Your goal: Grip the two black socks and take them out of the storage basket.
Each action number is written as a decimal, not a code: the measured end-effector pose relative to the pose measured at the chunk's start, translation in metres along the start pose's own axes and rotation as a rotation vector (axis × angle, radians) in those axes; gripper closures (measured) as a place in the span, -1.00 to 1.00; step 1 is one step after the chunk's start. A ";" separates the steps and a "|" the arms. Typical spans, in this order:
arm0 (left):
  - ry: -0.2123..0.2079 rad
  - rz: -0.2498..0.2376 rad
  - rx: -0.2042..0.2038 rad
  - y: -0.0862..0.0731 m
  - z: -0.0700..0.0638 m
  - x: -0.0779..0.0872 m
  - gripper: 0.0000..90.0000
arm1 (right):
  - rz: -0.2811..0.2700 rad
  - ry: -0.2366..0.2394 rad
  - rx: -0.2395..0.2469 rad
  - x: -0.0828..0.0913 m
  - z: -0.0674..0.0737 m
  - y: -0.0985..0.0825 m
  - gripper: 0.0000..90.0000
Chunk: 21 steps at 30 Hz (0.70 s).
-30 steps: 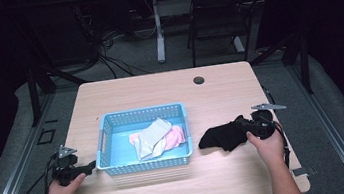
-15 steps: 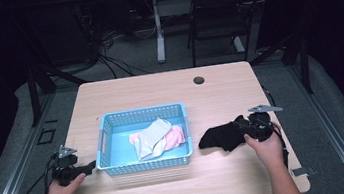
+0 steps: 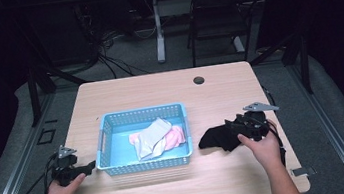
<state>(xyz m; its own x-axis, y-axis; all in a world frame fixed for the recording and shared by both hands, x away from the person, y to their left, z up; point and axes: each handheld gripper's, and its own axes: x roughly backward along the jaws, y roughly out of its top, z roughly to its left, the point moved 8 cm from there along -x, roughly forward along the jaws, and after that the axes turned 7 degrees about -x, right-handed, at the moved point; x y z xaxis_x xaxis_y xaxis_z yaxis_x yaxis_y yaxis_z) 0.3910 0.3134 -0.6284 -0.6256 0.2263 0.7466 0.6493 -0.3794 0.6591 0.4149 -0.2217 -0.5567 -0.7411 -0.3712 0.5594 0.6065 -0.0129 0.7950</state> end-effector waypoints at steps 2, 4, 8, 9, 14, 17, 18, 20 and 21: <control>-0.002 0.001 0.000 0.000 0.000 0.000 -0.47 | -0.006 0.017 0.016 0.005 0.008 0.004 -0.02; 0.000 0.001 -0.002 0.000 0.000 0.000 -0.47 | -0.014 0.025 0.029 0.009 0.014 0.006 -0.03; -0.001 0.001 -0.001 0.000 -0.001 0.000 -0.47 | -0.018 0.038 0.069 0.016 0.025 0.006 -0.03; 0.001 0.002 -0.002 0.000 -0.001 0.000 -0.47 | -0.020 0.040 0.075 0.016 0.028 0.005 -0.03; -0.001 0.002 -0.002 0.000 -0.001 -0.001 -0.47 | -0.015 0.062 0.109 0.019 0.045 -0.002 -0.04; -0.002 0.003 -0.003 0.000 -0.001 -0.001 -0.47 | -0.010 0.087 0.125 0.019 0.056 -0.007 -0.04; -0.002 0.002 -0.003 0.000 -0.001 0.000 -0.47 | -0.011 0.094 0.129 0.019 0.058 -0.008 -0.04; -0.002 0.003 -0.003 0.000 -0.001 0.000 -0.47 | -0.008 0.099 0.139 0.019 0.063 -0.012 -0.04; -0.002 0.002 -0.003 0.000 -0.001 0.000 -0.47 | -0.008 0.102 0.142 0.018 0.065 -0.013 -0.04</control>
<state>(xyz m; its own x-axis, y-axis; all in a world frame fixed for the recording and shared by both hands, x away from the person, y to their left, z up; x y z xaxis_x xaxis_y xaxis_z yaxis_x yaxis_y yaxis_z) 0.3906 0.3124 -0.6291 -0.6230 0.2275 0.7484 0.6496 -0.3825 0.6570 0.3747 -0.1675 -0.5418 -0.7084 -0.4640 0.5318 0.5487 0.1119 0.8285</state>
